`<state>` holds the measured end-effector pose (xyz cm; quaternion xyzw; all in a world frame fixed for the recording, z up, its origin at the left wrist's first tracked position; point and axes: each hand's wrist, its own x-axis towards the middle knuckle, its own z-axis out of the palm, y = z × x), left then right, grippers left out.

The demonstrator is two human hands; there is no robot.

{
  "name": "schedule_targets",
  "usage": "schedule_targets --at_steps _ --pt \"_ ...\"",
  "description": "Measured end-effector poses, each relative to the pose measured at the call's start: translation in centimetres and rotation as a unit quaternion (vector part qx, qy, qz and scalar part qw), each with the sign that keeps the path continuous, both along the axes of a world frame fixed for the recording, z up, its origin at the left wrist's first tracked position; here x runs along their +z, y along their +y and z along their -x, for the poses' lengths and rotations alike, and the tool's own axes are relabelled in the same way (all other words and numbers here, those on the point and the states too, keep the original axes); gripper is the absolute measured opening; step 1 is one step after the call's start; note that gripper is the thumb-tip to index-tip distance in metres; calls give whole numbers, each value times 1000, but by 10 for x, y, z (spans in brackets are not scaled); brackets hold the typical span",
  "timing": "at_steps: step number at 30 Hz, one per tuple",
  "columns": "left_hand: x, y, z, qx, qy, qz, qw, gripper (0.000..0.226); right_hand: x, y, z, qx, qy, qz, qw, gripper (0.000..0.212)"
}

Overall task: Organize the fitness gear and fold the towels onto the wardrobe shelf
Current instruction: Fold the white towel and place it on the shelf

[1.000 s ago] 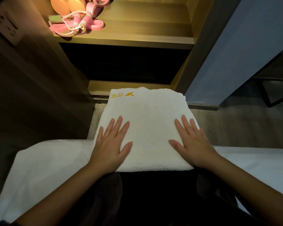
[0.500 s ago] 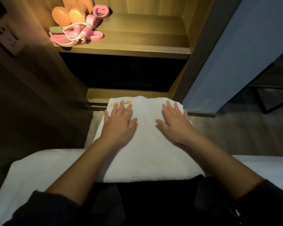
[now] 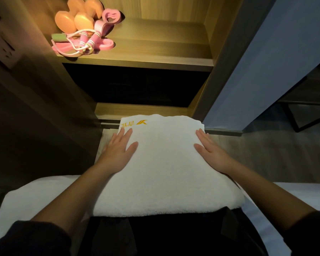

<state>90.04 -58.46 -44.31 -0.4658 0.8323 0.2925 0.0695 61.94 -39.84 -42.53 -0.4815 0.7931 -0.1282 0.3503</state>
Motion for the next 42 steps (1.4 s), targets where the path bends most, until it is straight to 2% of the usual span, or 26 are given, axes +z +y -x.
schedule_targets --at_steps 4,7,10,13,17,20,23,27,31,35,37,39,42 --pt "8 3 -18 -42 60 -6 997 61 2 17 7 -2 -16 17 1000 71" --pt "19 7 -45 -80 135 58 986 49 5 36 16 6 -3 48 999 54" --pt "27 12 -74 -138 150 123 971 45 9 56 23 41 16 105 993 45" --pt "34 18 -94 -175 128 160 963 55 14 72 23 102 32 143 984 50" --pt "45 28 -107 -259 126 213 934 71 21 89 22 175 63 168 968 59" --pt "47 31 -118 -312 103 207 922 91 30 98 26 236 100 175 951 67" --pt "45 32 -128 -343 76 179 919 108 35 106 29 299 124 152 934 86" --pt "44 36 -131 -381 74 200 900 111 35 114 25 351 159 154 910 98" --pt "42 41 -129 -382 88 207 896 111 36 114 15 341 156 201 905 88" --pt "48 33 -132 -337 155 148 917 79 42 112 12 299 85 229 922 70" --pt "52 30 -130 -290 177 79 937 67 48 107 13 270 37 217 937 64" --pt "57 29 -126 -233 197 -7 952 61 56 100 16 243 -6 177 954 59" --pt "64 28 -120 -175 228 -80 954 55 70 91 24 210 -93 91 969 52"
